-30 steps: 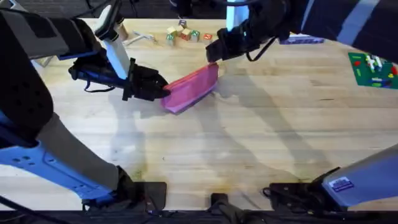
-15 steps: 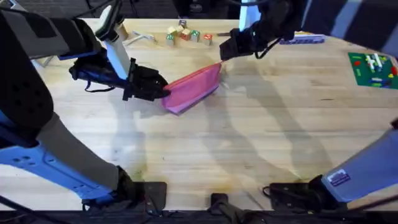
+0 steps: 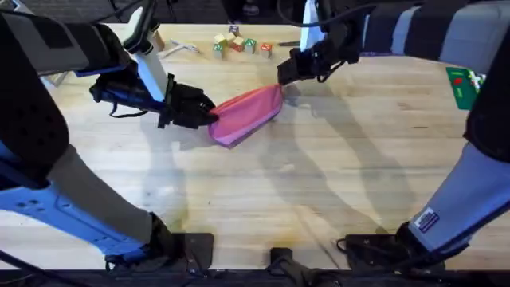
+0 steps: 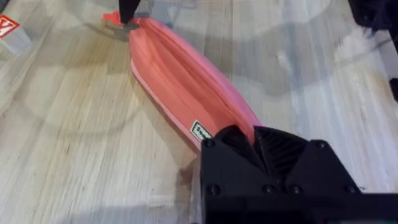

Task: Unzip the bag, pick up the pens from the table one at a time and place them inside, then zip the bag closed.

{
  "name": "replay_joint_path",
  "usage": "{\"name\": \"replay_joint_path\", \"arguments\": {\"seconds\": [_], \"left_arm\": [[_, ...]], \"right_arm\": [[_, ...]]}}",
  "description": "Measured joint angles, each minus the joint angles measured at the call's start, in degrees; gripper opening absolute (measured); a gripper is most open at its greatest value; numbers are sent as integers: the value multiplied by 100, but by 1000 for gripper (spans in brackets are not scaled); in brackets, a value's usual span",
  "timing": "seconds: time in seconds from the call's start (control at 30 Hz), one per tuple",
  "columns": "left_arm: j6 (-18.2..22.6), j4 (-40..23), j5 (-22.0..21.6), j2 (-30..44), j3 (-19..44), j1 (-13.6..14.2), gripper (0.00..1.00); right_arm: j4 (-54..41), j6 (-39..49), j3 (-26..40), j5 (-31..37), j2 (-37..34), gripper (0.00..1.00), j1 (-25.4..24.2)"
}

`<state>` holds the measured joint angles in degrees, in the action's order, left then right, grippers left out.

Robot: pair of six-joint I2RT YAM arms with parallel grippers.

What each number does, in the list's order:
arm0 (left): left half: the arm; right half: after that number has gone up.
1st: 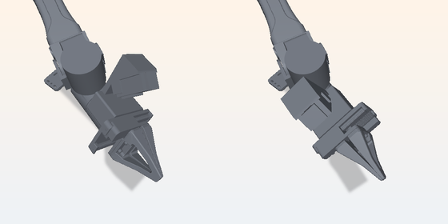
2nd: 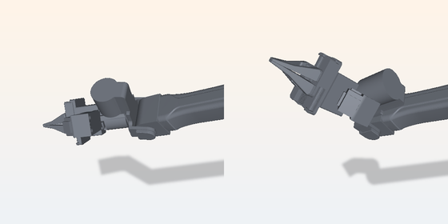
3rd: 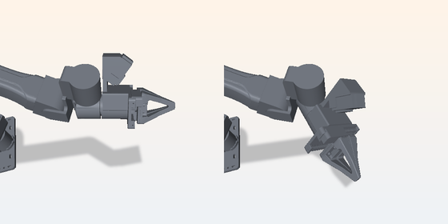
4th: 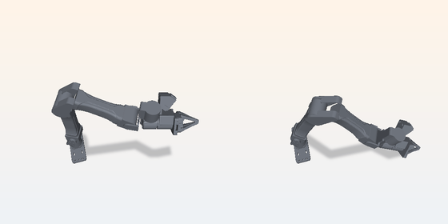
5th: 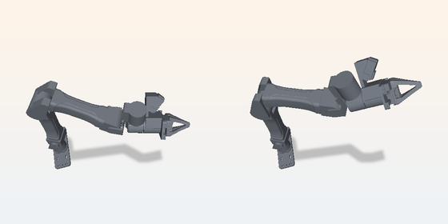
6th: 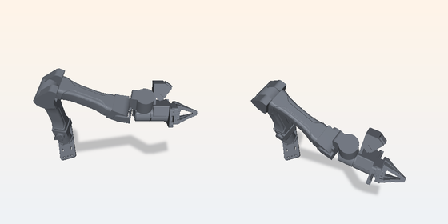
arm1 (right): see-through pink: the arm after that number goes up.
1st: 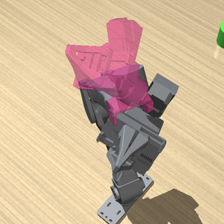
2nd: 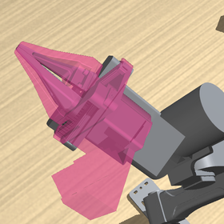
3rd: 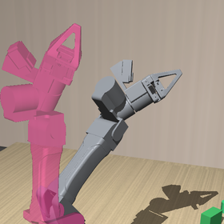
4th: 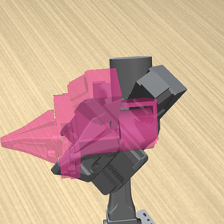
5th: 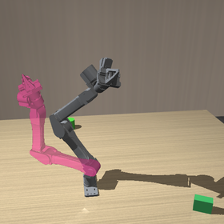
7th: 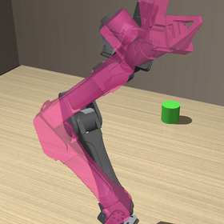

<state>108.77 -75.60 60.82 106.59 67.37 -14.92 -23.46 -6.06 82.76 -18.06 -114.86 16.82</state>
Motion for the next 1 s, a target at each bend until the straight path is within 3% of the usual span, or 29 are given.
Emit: {"name": "replay_joint_path", "arguments": {"seconds": [0.17,0.3,0.37,0.4,0.7,0.77,0.9,1.0], "left_arm": [[2,1,-20,0,0,0,44],[3,-109,-284,-1,-8,-24,44],[4,-106,-380,0,-22,-66,44],[4,-111,-392,-1,-22,-79,44],[7,-108,-431,0,-22,-87,52],[14,-163,-428,0,-22,-87,312],[-5,-195,-422,-2,-22,-87,932],[-16,-184,-426,0,-22,-87,991]], "right_arm": [[26,-91,0,5,17,47,-2],[82,-81,5,556,37,573,-138],[34,-79,7,848,76,890,-324],[2,-57,7,939,107,965,-393],[-519,87,9,1255,953,997,-415],[-670,202,11,1264,1175,997,-392],[-955,474,11,1283,1572,997,-325],[-1160,726,11,1293,1854,997,-229]]}}
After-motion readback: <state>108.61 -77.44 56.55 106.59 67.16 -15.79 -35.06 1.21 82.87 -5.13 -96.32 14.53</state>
